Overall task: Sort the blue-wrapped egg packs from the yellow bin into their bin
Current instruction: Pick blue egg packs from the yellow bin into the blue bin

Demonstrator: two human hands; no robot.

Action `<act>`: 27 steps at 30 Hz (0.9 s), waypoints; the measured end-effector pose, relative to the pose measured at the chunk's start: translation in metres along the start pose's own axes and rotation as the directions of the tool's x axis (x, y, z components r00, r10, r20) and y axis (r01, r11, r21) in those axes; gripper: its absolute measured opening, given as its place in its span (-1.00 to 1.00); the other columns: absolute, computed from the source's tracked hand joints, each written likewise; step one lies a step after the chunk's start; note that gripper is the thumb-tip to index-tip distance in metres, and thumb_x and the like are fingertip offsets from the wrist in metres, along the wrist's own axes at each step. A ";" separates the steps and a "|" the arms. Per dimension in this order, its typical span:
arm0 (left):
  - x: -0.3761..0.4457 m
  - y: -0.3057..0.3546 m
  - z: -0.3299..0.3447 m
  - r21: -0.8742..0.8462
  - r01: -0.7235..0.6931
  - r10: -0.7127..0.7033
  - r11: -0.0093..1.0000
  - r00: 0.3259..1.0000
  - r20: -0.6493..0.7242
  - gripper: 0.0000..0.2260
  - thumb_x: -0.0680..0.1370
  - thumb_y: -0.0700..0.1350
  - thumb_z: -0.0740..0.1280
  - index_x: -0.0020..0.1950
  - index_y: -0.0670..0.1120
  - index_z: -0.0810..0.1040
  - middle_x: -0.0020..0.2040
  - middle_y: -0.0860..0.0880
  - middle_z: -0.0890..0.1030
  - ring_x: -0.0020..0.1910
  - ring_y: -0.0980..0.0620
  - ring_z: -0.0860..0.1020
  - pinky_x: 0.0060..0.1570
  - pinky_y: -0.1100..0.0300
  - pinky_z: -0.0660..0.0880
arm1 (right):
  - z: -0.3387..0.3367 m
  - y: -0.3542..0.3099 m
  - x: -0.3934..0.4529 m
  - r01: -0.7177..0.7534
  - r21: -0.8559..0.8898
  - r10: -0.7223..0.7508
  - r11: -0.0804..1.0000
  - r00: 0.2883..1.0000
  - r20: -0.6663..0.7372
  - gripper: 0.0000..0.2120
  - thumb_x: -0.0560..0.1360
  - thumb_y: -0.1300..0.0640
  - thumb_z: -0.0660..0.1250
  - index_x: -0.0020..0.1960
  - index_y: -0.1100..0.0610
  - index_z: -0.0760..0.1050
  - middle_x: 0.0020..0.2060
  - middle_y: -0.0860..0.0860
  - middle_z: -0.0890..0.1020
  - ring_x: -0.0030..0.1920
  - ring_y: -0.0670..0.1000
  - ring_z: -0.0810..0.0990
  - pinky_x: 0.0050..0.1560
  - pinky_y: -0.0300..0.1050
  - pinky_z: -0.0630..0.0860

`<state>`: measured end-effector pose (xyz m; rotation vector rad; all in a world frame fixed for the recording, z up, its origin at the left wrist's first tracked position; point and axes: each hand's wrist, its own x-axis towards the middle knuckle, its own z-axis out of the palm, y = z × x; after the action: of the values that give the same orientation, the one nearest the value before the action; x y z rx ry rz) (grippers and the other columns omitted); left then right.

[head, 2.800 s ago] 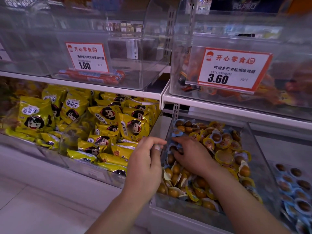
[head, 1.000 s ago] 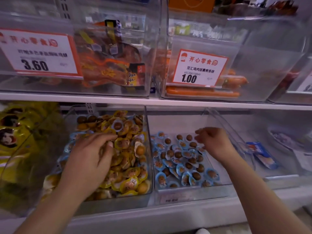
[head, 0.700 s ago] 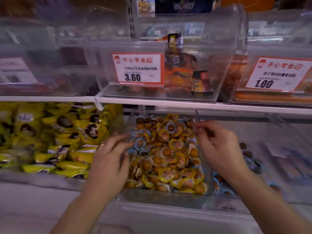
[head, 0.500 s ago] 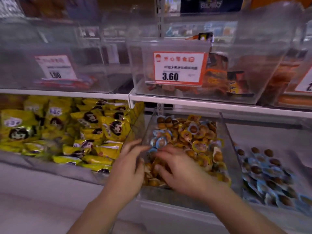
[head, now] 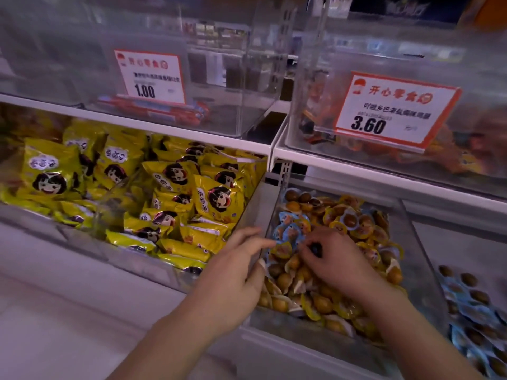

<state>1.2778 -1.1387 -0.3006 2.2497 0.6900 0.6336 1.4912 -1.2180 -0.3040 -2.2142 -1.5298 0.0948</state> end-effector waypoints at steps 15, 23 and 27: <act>0.004 0.001 0.010 0.037 -0.021 0.022 0.999 0.999 -0.037 -0.64 0.62 -0.15 0.23 0.39 0.16 0.43 0.42 0.24 0.28 0.35 0.28 0.32 0.31 0.33 0.33 | 0.013 -0.050 0.016 0.030 -0.205 0.061 0.978 0.904 0.422 -0.19 0.25 -0.33 0.23 0.43 0.00 0.30 0.37 0.03 0.40 0.40 0.12 0.35 0.34 0.12 0.38; 0.006 0.000 0.013 0.046 -0.033 0.035 0.998 0.998 -0.044 -0.64 0.61 -0.15 0.24 0.37 0.16 0.46 0.37 0.27 0.32 0.29 0.28 0.38 0.26 0.30 0.40 | 0.007 -0.051 0.022 0.039 -0.231 0.070 0.972 0.893 0.444 -0.39 0.24 -0.28 0.42 0.23 -0.09 0.49 0.06 -0.06 0.60 0.05 0.04 0.58 0.00 -0.06 0.54; 0.007 -0.001 0.014 0.052 -0.038 0.040 0.998 0.999 -0.036 -0.64 0.60 -0.16 0.24 0.36 0.15 0.47 0.34 0.26 0.36 0.27 0.27 0.41 0.25 0.27 0.40 | 0.015 -0.053 0.021 0.136 -0.399 0.062 0.907 0.893 0.445 -0.47 0.33 -0.20 0.40 0.22 0.00 0.46 0.08 0.05 0.54 0.06 0.11 0.54 -0.12 -0.08 0.41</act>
<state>1.2913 -1.1404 -0.3088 2.3087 0.6887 0.6848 1.4482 -1.1792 -0.2920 -2.6303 -1.9975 0.3124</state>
